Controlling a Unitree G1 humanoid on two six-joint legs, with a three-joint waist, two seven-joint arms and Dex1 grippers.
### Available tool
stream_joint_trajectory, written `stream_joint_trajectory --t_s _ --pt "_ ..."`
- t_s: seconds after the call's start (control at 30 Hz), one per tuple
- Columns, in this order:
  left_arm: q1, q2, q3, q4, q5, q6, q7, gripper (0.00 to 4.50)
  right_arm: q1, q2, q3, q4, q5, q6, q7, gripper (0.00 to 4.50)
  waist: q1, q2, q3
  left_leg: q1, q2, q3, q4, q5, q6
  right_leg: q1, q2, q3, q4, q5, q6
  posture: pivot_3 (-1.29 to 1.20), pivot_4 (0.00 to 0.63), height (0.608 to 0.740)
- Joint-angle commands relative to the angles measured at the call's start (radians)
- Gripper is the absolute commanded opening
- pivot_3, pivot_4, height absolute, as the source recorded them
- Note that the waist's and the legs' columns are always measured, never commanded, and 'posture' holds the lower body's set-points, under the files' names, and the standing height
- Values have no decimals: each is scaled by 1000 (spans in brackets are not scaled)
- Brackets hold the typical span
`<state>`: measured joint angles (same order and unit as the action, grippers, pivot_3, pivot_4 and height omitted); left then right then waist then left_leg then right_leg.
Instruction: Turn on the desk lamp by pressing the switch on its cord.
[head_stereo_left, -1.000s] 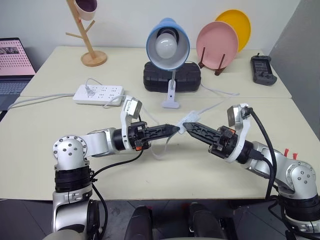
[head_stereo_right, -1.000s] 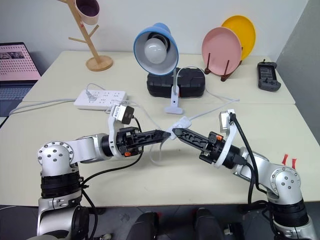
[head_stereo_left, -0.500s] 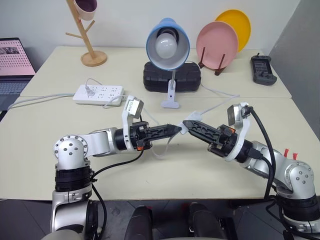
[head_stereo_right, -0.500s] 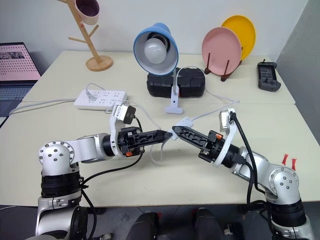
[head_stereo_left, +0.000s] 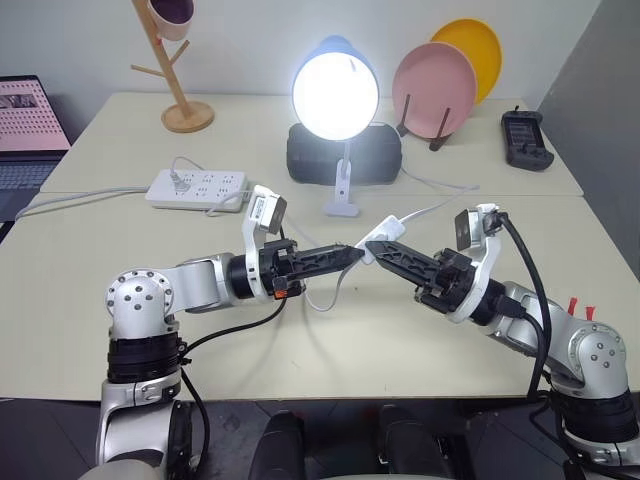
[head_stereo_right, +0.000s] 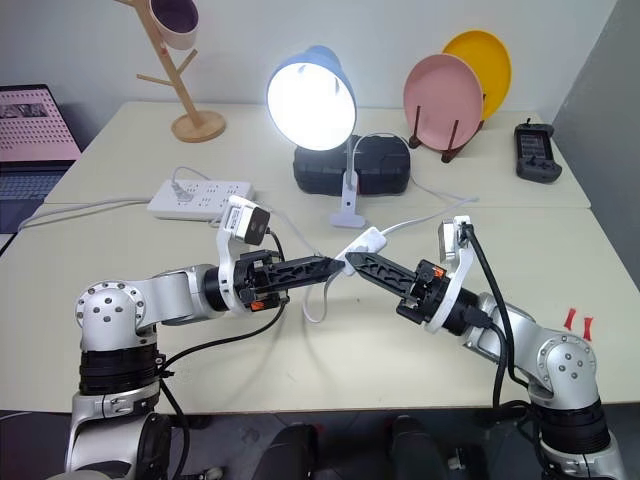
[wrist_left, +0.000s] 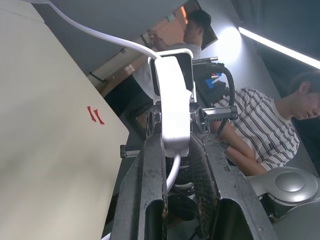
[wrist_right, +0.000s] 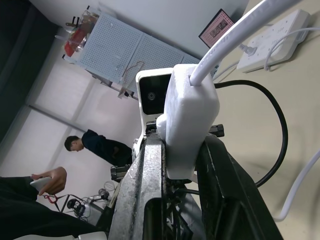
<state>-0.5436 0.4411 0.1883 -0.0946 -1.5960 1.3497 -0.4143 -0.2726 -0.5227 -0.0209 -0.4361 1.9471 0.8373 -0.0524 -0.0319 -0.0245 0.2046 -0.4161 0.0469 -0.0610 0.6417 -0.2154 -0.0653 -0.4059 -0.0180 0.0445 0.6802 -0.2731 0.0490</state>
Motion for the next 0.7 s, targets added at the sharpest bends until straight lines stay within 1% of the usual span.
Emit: stream_joint_trajectory --t_s 0.03,0.07,0.1,0.27,0.37,0.4,0.43,0.5,0.53,0.6,0.63,0.7 --pt "-8 21 -9 -26 -17 -23 -1 366 -20 -20 -13 -32 25 1 7 808 0 0 0 0 0 0 0 0 0 0 0 0 0 0 0 0 150 740" --pt "-8 24 -10 -25 -16 -25 -4 366 -21 -17 -12 -31 25 1 14 1157 0 0 0 0 0 0 0 0 0 0 0 0 0 0 0 0 150 740" --pt "-19 32 -12 -18 -1 -25 -15 366 -26 -23 -12 -27 25 6 17 1173 0 0 0 0 0 0 0 0 0 0 0 0 0 0 0 0 150 740" --pt "-88 91 -22 39 89 -31 -94 366 -18 -93 -21 -31 25 52 51 2185 0 0 0 0 0 0 -1 0 0 -1 0 0 0 0 0 0 150 740" --pt "-166 192 -90 77 265 -81 -256 366 -7 -208 -54 -43 6 115 103 2811 0 0 0 0 0 1 -1 0 0 -1 0 0 -1 0 0 0 150 740" --pt "-181 215 -112 85 310 -98 -303 366 -9 -235 -59 -47 -8 129 121 2941 1 0 1 -1 0 1 -1 0 0 -2 0 0 0 0 0 0 150 740" --pt "-193 241 -147 86 366 -130 -361 366 -13 -263 -63 -50 -29 139 145 3233 2 0 0 -2 -1 1 -2 0 0 -3 0 0 -1 0 0 0 150 740" --pt "-235 322 -276 91 566 -278 -526 366 -48 -347 -76 -80 -153 176 236 3668 2 0 0 -1 -1 1 -3 0 0 -3 0 0 -2 0 -1 0 150 740" --pt "-256 354 -341 97 666 -360 -598 366 -70 -396 -75 -109 -244 191 297 3888 2 0 1 -1 -1 1 -3 0 0 -3 0 0 -2 -1 -1 0 150 740" --pt "-288 381 -420 122 795 -474 -697 366 -95 -457 -62 -148 -379 191 387 4384 4 0 1 -1 -1 2 -5 0 0 -4 0 1 -3 0 -1 0 150 740" --pt "-306 386 -464 145 872 -547 -743 366 -109 -485 -43 -165 -462 176 420 4469 4 0 0 -1 -1 3 -7 0 0 -4 0 1 -4 0 -1 0 150 740" --pt "-331 396 -582 196 1082 -766 -832 366 -126 -539 3 -204 -640 133 508 4469 4 0 0 -1 0 2 -8 0 0 -4 0 1 -5 -1 -1 0 150 740"
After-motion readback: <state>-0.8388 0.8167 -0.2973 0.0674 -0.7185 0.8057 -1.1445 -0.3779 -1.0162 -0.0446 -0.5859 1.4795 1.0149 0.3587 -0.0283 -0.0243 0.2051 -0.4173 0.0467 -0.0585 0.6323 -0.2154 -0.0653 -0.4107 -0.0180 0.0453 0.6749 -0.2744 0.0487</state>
